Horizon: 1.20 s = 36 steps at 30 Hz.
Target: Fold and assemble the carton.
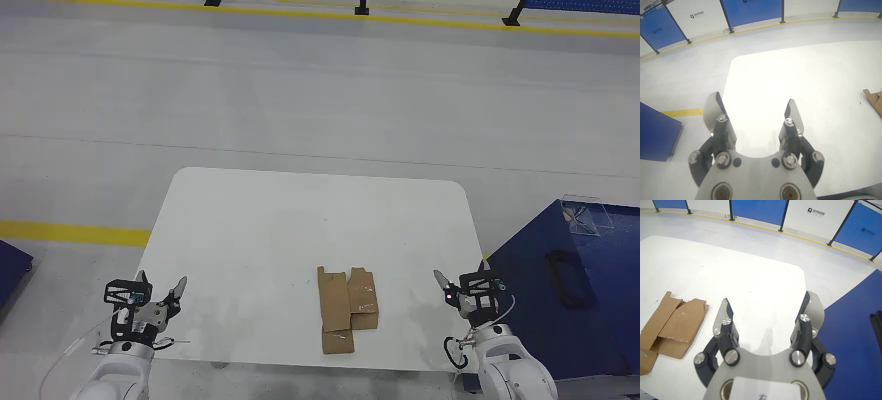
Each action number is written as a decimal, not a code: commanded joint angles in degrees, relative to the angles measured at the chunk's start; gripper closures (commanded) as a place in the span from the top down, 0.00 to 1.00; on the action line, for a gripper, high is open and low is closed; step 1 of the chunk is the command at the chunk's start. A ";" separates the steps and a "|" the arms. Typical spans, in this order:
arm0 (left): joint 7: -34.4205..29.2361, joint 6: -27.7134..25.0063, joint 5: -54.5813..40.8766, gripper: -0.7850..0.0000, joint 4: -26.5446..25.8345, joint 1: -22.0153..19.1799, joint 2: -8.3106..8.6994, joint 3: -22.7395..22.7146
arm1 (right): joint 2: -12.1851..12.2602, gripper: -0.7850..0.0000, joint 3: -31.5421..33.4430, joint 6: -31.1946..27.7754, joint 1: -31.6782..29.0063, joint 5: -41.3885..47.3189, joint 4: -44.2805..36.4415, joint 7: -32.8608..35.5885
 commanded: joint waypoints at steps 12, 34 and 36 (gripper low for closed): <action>0.00 0.00 0.00 0.48 0.00 0.00 0.00 0.00 | 0.00 1.00 0.00 0.00 0.00 0.00 0.00 0.00; 0.00 0.00 0.00 0.48 0.00 0.00 0.00 0.00 | 0.00 1.00 0.00 0.00 0.00 0.00 0.00 0.00; 0.00 0.00 0.00 0.48 0.00 0.00 0.00 0.00 | 0.00 1.00 0.00 0.00 0.00 0.00 0.00 0.00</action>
